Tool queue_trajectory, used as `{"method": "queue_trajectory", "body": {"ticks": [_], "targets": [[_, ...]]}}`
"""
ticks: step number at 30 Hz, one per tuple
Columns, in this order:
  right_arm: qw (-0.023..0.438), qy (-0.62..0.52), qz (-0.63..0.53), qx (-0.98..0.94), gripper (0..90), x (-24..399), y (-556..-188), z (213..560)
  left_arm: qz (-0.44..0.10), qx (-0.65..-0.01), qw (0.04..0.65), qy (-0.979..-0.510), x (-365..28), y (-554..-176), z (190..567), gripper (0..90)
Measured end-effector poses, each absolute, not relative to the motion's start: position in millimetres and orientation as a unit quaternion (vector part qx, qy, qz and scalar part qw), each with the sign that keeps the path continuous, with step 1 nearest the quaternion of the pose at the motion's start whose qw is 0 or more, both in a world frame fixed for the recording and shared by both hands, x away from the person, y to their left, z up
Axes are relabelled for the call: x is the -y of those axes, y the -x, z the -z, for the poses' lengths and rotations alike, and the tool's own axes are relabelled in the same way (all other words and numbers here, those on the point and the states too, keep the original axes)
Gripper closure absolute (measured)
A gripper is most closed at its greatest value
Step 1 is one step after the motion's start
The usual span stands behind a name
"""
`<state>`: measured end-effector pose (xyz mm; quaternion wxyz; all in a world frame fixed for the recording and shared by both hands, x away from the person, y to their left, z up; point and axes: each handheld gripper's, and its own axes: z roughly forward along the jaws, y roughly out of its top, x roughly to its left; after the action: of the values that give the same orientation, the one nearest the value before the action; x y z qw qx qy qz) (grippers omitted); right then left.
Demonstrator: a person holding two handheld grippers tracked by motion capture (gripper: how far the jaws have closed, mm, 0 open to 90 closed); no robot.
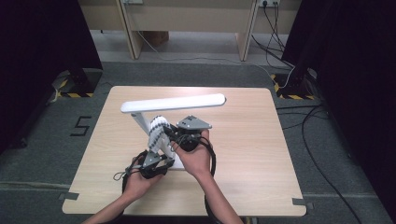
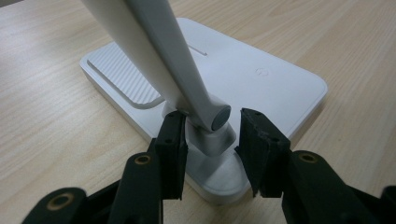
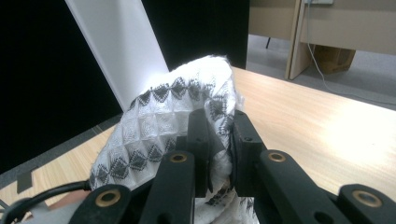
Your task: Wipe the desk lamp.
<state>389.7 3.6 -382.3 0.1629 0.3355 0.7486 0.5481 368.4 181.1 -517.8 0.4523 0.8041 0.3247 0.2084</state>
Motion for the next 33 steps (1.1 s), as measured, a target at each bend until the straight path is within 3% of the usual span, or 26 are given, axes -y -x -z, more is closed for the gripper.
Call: {"method": "queue_trajectory", "body": {"ticks": [33], "targets": [[0.118,-0.381,-0.491,-0.775,81.5,13,-406,457,-0.207,-0.328,0.450,-0.805,-181,-368,518,60.7]]}}
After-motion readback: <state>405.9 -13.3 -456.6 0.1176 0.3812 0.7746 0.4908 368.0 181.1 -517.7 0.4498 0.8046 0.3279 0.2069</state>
